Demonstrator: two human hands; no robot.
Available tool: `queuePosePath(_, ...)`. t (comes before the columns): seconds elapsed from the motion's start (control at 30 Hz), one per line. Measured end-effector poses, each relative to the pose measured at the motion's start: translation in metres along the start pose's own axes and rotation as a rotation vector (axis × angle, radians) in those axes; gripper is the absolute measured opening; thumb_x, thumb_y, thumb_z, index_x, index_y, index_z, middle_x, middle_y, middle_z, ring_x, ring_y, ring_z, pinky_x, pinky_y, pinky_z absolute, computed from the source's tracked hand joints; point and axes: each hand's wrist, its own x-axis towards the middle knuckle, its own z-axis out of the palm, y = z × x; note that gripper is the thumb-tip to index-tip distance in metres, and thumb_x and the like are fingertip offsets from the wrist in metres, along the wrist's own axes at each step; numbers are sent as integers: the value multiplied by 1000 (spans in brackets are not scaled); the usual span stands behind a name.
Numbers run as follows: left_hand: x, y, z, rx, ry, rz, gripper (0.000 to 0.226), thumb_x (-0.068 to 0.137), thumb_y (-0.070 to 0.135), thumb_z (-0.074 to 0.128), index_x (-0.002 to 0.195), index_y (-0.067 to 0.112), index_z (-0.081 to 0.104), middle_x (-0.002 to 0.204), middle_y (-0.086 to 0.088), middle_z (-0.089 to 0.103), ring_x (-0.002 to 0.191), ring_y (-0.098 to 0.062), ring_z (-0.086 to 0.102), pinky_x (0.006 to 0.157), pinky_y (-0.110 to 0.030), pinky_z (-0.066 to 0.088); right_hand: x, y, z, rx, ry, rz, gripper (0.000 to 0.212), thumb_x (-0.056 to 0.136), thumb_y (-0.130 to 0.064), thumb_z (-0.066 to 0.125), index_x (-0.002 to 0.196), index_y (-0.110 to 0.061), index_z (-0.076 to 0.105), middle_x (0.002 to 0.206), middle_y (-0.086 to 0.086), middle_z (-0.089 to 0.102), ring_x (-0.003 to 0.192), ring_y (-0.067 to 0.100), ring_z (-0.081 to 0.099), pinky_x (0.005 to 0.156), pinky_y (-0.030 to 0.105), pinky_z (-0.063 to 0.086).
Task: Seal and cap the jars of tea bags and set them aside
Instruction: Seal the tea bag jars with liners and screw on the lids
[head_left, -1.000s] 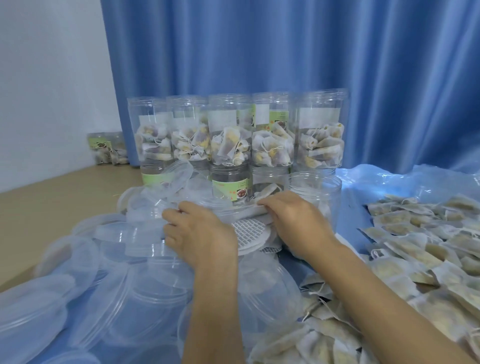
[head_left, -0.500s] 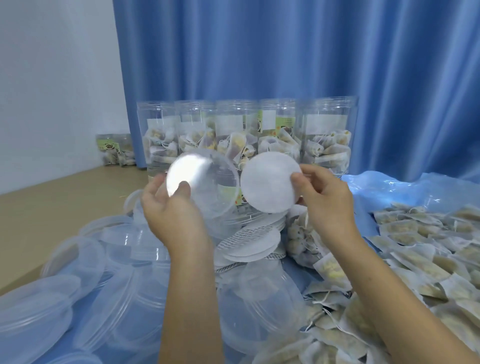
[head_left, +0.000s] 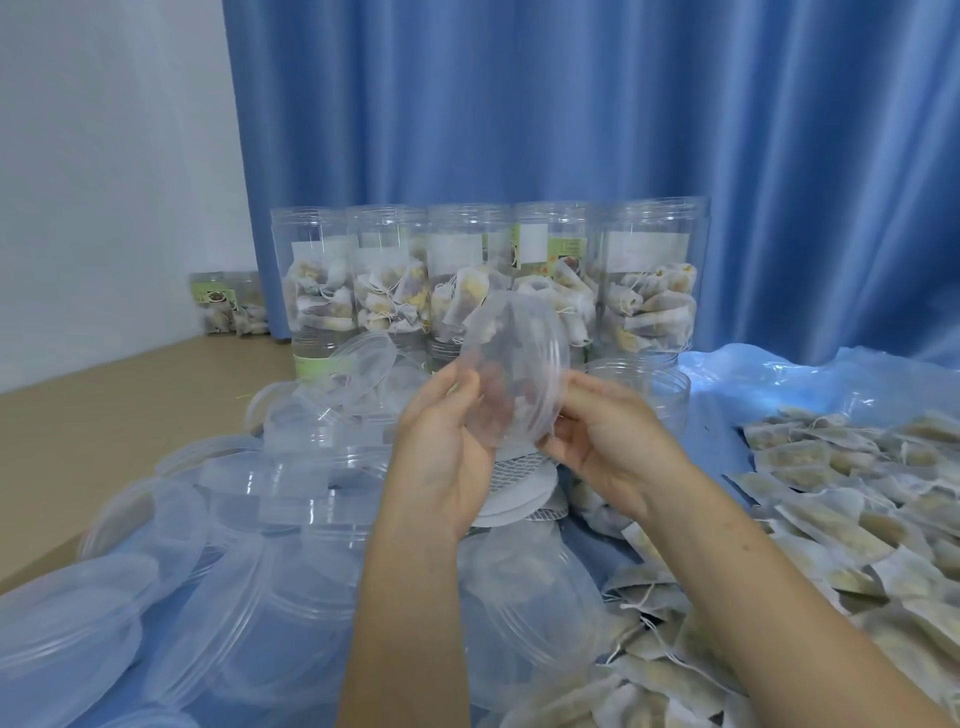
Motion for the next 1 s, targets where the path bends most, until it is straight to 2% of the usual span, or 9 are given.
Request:
queuePosePath(0.17, -2, -8, 13, 162, 18, 107, 23, 97, 3, 41, 112, 6, 58, 114, -14, 66, 103, -19, 64, 96, -34, 50, -4, 2, 6, -262, -40, -89, 14, 90, -12, 59, 97, -14, 71, 86, 4, 72, 74, 10, 66, 62, 20, 51)
queuePosePath(0.3, -1, -8, 13, 273, 28, 163, 21, 97, 10, 46, 112, 15, 60, 111, -3, 68, 99, -10, 66, 88, -27, 53, -5, -3, 7, -45, -31, -145, 17, 90, -6, 56, 96, -14, 70, 92, 5, 73, 83, 17, 69, 71, 29, 56)
queuePosePath(0.5, -1, 6, 3, 186, 31, 183, 25, 92, 8, 55, 117, 11, 57, 91, 1, 74, 87, -9, 71, 70, -23, 57, -8, -17, 3, 166, -264, -41, 62, 84, -57, 47, 116, -7, 66, 127, 17, 59, 120, 32, 54, 104, 50, 41)
queuePosePath(0.63, -6, 11, -1, -29, -133, 38, 38, 80, 12, 61, 117, 1, 59, 111, -14, 70, 103, -24, 67, 86, -39, 56, -13, -22, 7, -28, -199, -167, 29, 81, -12, 65, 109, -5, 64, 110, 12, 70, 101, 25, 67, 83, 36, 57)
queuePosePath(0.7, -6, 13, -1, -56, -155, 41, 35, 78, 15, 61, 111, 3, 61, 107, -13, 71, 100, -24, 69, 80, -39, 58, -14, -23, 7, -275, -65, -275, 37, 80, -6, 68, 116, -12, 58, 110, 4, 69, 92, 12, 68, 73, 24, 58)
queuePosePath(0.77, -4, 13, -2, -14, -129, 69, 33, 81, 18, 60, 112, 7, 61, 106, -11, 72, 98, -24, 69, 79, -41, 58, -18, -23, 7, -652, 57, -454, 76, 73, -14, 78, 133, -33, 36, 125, -8, 52, 100, -4, 58, 78, 13, 52)
queuePosePath(0.83, -2, 8, 0, 139, -82, 93, 27, 85, 21, 61, 111, 12, 63, 109, -8, 71, 102, -24, 68, 83, -44, 57, -21, -23, 10, -916, -19, -553, 100, 61, -30, 86, 135, -50, 22, 137, -13, 29, 125, -5, 35, 95, 8, 36)
queuePosePath(0.9, -1, 2, 6, 226, -57, 74, 22, 86, 23, 63, 105, 13, 65, 108, -10, 70, 101, -25, 67, 85, -46, 55, -22, -22, 11, -1132, -110, -555, 95, 56, -44, 86, 134, -51, 32, 142, -17, 18, 135, 2, 17, 104, 18, 21)
queuePosePath(1.0, -3, -3, 15, 63, -178, -40, 38, 78, 30, 64, 110, 8, 65, 107, -12, 70, 99, -22, 68, 84, -38, 56, -18, -25, 1, -1302, -28, -551, 80, 60, -57, 77, 132, -47, 43, 146, -6, 29, 138, 14, 23, 111, 32, 23)
